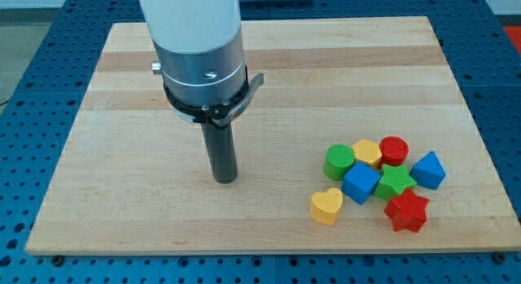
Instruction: Push the group of blocks right a bit
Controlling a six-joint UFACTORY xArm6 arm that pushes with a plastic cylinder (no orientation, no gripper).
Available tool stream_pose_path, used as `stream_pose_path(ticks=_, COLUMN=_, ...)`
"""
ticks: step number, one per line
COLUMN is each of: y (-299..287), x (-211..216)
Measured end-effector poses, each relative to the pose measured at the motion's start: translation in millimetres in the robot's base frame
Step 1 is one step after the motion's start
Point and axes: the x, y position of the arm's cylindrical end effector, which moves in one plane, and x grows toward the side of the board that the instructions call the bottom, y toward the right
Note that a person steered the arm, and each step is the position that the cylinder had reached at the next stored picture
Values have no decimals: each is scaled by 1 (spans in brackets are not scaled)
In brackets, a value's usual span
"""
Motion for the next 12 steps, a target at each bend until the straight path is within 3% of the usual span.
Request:
stream_pose_path(ticks=5, y=1, x=-15)
stream_pose_path(ticks=6, y=-4, x=-55)
stream_pose_path(ticks=7, y=16, x=-46)
stream_pose_path(ticks=9, y=30, x=91)
stream_pose_path(ticks=10, y=77, x=78)
stream_pose_path(ticks=12, y=77, x=71)
